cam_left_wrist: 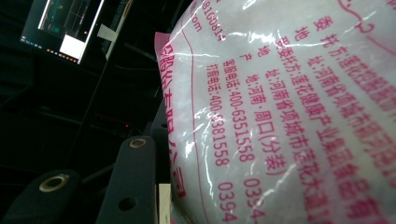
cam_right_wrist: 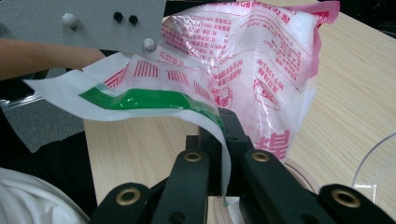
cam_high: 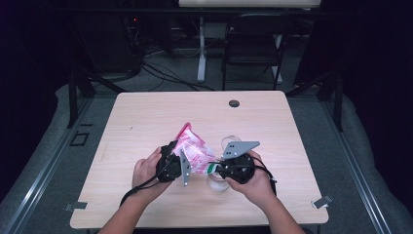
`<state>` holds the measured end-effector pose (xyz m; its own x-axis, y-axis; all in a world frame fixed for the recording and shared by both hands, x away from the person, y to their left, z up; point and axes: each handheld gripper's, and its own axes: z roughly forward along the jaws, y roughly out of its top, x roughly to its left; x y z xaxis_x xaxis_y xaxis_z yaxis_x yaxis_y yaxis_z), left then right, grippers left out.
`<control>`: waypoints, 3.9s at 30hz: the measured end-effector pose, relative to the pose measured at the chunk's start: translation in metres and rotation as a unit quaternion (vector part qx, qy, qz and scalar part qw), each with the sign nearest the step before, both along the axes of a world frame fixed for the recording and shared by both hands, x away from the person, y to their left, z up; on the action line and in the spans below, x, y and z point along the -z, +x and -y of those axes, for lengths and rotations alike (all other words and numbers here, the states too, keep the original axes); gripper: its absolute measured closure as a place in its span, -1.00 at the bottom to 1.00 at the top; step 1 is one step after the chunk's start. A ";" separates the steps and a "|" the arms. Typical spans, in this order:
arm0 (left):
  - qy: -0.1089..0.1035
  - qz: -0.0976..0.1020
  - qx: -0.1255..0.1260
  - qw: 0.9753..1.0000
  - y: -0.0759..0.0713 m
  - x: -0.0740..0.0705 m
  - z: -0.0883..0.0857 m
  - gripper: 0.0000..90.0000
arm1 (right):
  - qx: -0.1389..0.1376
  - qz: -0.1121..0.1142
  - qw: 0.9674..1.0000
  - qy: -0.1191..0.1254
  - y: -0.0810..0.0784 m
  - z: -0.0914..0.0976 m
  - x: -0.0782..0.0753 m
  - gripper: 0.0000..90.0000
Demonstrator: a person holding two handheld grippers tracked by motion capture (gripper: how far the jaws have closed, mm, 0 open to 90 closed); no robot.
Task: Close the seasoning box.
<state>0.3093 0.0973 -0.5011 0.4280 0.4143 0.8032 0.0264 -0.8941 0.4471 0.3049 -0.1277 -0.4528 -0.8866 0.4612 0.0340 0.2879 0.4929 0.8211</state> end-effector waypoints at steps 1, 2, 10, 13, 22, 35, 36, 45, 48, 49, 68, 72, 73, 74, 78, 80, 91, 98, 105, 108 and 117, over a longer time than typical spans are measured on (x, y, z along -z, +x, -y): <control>0.001 0.001 0.000 1.000 0.000 0.000 0.000 0.34 | 0.000 0.000 1.000 -0.001 0.000 0.000 0.000 1.00; 0.003 0.002 0.000 1.000 0.000 0.000 0.000 0.34 | 0.001 0.001 1.000 -0.002 0.000 0.000 0.000 1.00; 0.017 0.014 0.002 1.000 -0.001 -0.002 0.001 0.34 | 0.000 0.000 1.000 -0.004 0.000 0.000 0.002 1.00; 0.026 0.017 0.003 1.000 -0.001 -0.003 0.002 0.34 | 0.001 0.000 1.000 -0.005 0.001 0.000 0.002 1.00; 0.043 0.031 0.002 0.999 -0.003 -0.007 0.004 0.34 | 0.002 -0.001 1.000 -0.005 0.001 0.002 0.002 1.00; 0.064 0.046 0.008 0.997 -0.004 -0.011 0.006 0.35 | 0.004 0.001 1.000 -0.006 0.001 0.004 0.001 1.00; 0.066 0.049 0.010 0.997 -0.004 -0.011 0.006 0.35 | 0.004 0.000 1.000 -0.006 0.001 0.004 0.001 1.00; 0.072 0.057 0.013 0.996 -0.005 -0.011 0.008 0.35 | 0.006 0.000 1.000 -0.003 0.002 0.005 0.001 1.00; 0.077 0.060 0.013 0.995 -0.006 -0.011 0.009 0.35 | 0.007 0.000 1.000 -0.005 0.002 0.006 0.001 1.00; 0.077 0.059 0.012 0.995 -0.006 -0.011 0.009 0.35 | 0.008 0.000 1.000 -0.006 0.002 0.006 0.001 1.00; 0.087 0.068 0.019 0.994 -0.008 -0.010 0.011 0.35 | 0.009 -0.001 1.000 -0.008 0.003 0.007 0.002 1.00; 0.087 0.069 0.020 0.994 -0.008 -0.010 0.011 0.35 | 0.010 -0.002 1.000 -0.008 0.003 0.008 0.002 1.00; 0.088 0.070 0.020 0.993 -0.008 -0.010 0.011 0.35 | 0.010 -0.002 1.000 -0.008 0.003 0.008 0.003 1.00; 0.089 0.072 0.019 0.993 -0.008 -0.011 0.012 0.35 | 0.010 -0.002 1.000 -0.009 0.003 0.008 0.003 1.00; 0.095 0.077 0.021 0.992 -0.008 -0.011 0.012 0.36 | 0.010 -0.003 1.000 -0.011 0.004 0.007 0.004 1.00; 0.095 0.078 0.020 0.992 -0.008 -0.011 0.012 0.36 | 0.011 -0.003 1.000 -0.012 0.004 0.007 0.004 1.00; 0.100 0.082 0.022 0.991 -0.009 -0.011 0.012 0.36 | 0.011 -0.005 1.000 -0.015 0.004 0.007 0.006 1.00; 0.105 0.091 0.027 0.990 -0.010 -0.012 0.013 0.36 | 0.012 -0.006 1.000 -0.015 0.004 0.008 0.007 1.00; 0.110 0.095 0.026 0.989 -0.010 -0.012 0.014 0.36 | 0.013 -0.007 1.000 -0.016 0.004 0.008 0.007 1.00; 0.111 0.097 0.026 0.989 -0.011 -0.012 0.014 0.36 | 0.012 -0.007 1.000 -0.017 0.005 0.008 0.008 1.00; 0.116 0.101 0.029 0.988 -0.011 -0.012 0.016 0.37 | 0.013 -0.010 1.000 -0.020 0.005 0.009 0.010 1.00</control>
